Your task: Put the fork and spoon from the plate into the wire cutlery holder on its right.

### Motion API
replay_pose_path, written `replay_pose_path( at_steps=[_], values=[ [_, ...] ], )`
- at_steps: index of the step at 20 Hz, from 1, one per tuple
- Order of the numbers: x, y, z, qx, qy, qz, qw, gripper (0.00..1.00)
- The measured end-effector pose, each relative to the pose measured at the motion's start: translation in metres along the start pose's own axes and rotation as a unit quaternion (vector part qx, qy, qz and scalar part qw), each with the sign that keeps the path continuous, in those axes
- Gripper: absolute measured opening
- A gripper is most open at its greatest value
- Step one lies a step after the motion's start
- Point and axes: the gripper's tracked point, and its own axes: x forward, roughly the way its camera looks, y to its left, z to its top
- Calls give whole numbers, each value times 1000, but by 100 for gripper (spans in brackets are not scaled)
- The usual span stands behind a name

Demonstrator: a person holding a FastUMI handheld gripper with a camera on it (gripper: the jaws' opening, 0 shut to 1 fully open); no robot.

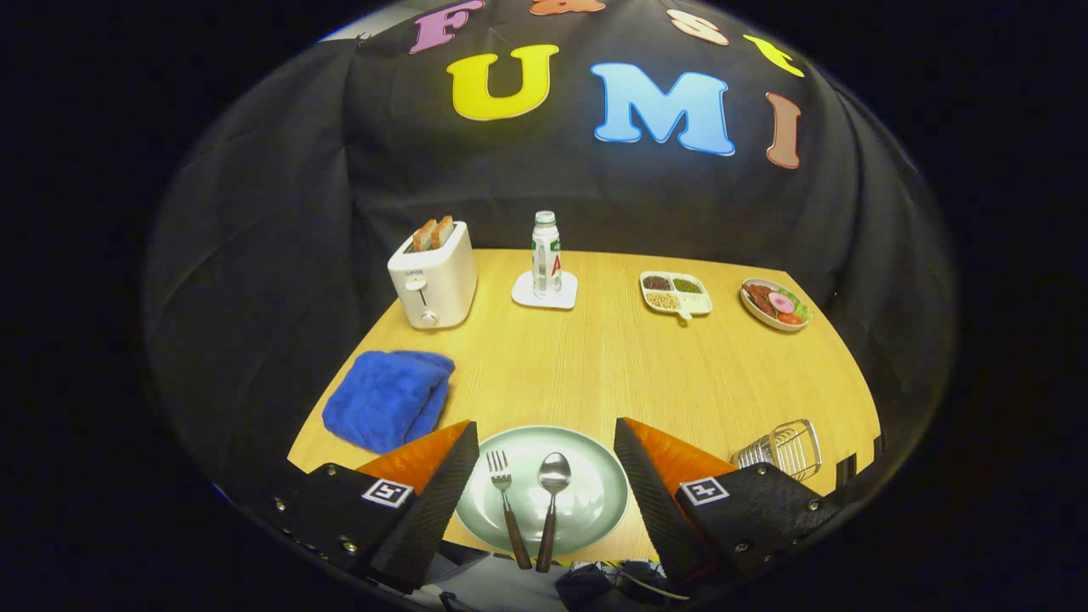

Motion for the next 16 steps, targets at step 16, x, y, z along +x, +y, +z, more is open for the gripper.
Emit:
replay_pose_path(
  at_steps=[16],
  values=[
    [50, -9, -115, -3, 163, -6, 987, 99]
  ],
)
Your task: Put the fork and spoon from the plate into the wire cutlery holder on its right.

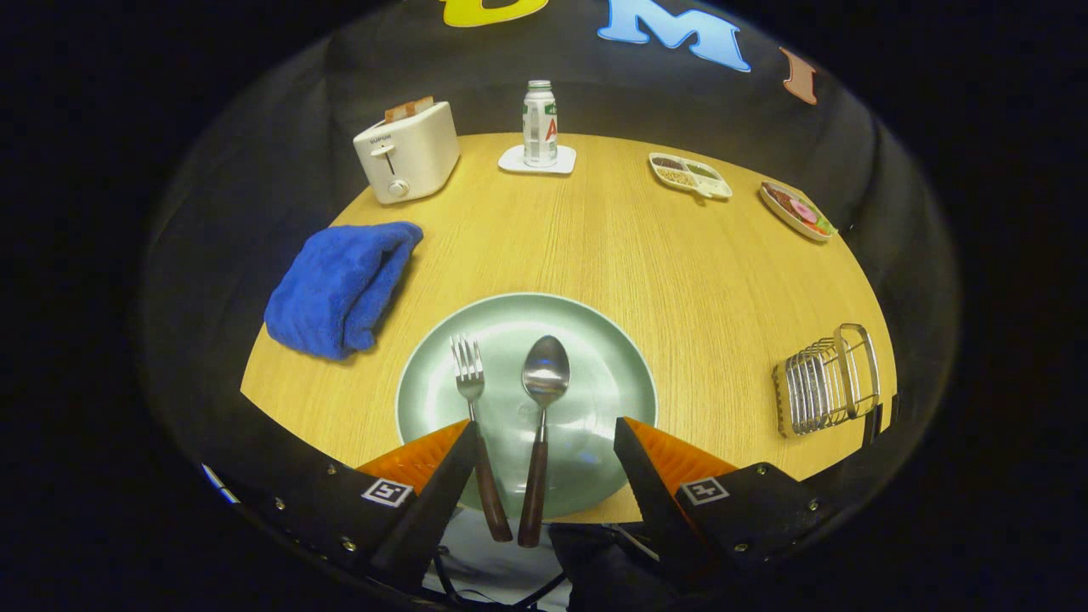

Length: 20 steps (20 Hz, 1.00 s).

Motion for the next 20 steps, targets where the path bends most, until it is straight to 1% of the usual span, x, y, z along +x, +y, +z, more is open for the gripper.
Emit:
replay_pose_path(
  at_steps=[4, 6, 7, 9, 11, 12, 13, 14, 15, 16, 17, 19, 20],
  values=[
    [7, -1, -16, 0, 28, 0, 1000, 98],
    [10, -3, -14, 8, 29, -4, 1000, 98],
    [10, -5, -15, 6, 35, -7, 999, 93],
    [12, -9, -22, -1, 49, -9, 999, 92],
    [18, -12, -28, -9, 65, -11, 998, 83],
    [21, -12, -31, -14, 72, -7, 997, 82],
    [22, -10, -35, -17, 80, -1, 997, 67],
    [26, -7, -39, -20, 86, 8, 996, 64],
    [27, -2, -43, -23, 92, 15, 995, 48],
    [27, -3, -47, -29, 97, 16, 995, 34],
    [25, -5, -44, -31, 92, 11, 995, 15],
    [27, -8, -45, -44, 93, -5, 995, 15],
    [28, -8, -44, -50, 93, -7, 994, 7]
  ],
)
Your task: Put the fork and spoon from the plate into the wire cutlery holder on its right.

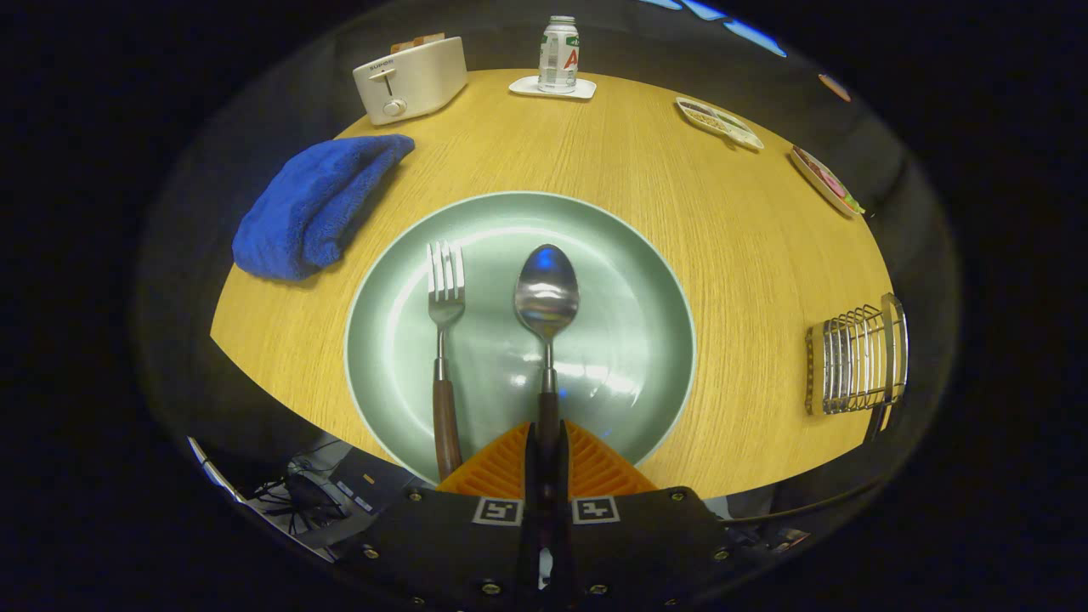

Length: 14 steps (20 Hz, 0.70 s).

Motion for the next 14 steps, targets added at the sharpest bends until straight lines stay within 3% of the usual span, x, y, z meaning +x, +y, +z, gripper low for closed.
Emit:
replay_pose_path(
  at_steps=[6, 14],
  values=[
    [-5, 0, 4, 4, -15, -13, 1000, 7],
    [-27, -1, 38, 6, -93, -23, 995, 7]
  ],
)
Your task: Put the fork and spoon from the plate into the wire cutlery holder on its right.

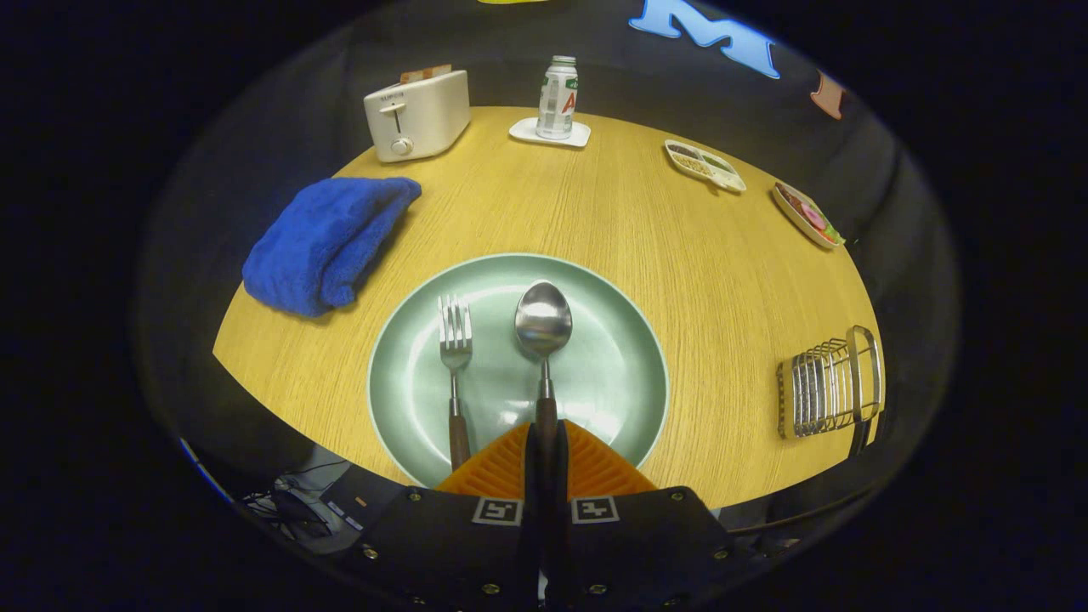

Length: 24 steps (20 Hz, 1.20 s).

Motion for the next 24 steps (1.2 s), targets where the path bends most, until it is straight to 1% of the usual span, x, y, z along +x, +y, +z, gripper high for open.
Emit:
replay_pose_path(
  at_steps=[3, 7, 10, 13, 19, 24],
  values=[
    [-8, -7, 17, 13, -26, -12, 999, 7],
    [-24, -29, 37, 38, -58, -37, 997, 7],
    [-39, -55, 50, 64, -73, -65, 993, 7],
    [-57, -83, 60, 103, -86, -95, 986, 7],
    [-83, -139, 58, 169, -87, -150, 970, 7],
    [-95, -175, 33, 230, -64, -183, 954, 7]
  ],
)
